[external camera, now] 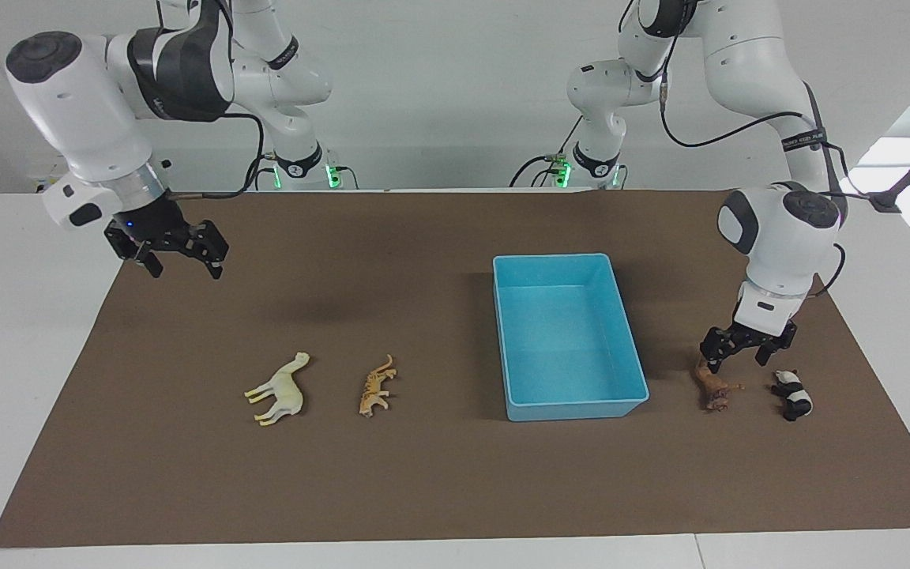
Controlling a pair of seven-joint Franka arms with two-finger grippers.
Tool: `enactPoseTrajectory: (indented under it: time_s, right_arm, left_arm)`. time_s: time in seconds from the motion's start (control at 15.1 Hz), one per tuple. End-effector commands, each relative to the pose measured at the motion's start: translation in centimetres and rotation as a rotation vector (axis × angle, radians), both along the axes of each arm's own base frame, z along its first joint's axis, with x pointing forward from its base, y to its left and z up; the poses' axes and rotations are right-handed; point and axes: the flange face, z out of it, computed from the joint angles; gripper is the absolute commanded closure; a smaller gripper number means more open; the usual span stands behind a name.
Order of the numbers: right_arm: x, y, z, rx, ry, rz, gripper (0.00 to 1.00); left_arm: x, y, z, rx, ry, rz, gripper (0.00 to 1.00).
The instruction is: Put all toys into storage box
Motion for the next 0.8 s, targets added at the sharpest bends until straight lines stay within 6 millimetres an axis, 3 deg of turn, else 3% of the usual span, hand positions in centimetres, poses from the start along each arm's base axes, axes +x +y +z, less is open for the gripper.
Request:
enactPoseTrajectory:
  time_s: [0.0,0.33,0.53,0.6,0.66,0.73]
  right_arm:
    - [2.0,1.9,-4.1,-0.001,-0.003,0.106,0.0]
    - [4.5,5.7,-9.5,-0.03,-0.023,0.273,0.0]
    - [6.1,6.2,-13.4,-0.073,-0.035,0.312,0.0]
    - [6.5,7.6,-14.8,-0.077,-0.032,0.335,0.0]
    - [6.8,7.8,-16.1,-0.086,-0.03,0.343,0.0]
    - [7.1,7.8,-16.8,-0.089,-0.038,0.346,0.0]
  left_arm:
    - [0.2,0.2,-1.7,0.028,0.005,-0.031,0.0]
    - [-1.1,-0.1,-4.0,0.022,0.019,-0.035,0.0]
    - [-1.6,-0.1,-4.9,0.017,0.022,-0.034,0.0]
    - [-1.7,-0.2,-5.0,0.017,0.025,-0.034,0.0]
    - [-1.8,-0.4,-5.2,0.017,0.031,-0.037,0.0]
    - [-2.0,-0.3,-5.3,0.016,0.035,-0.034,0.1]
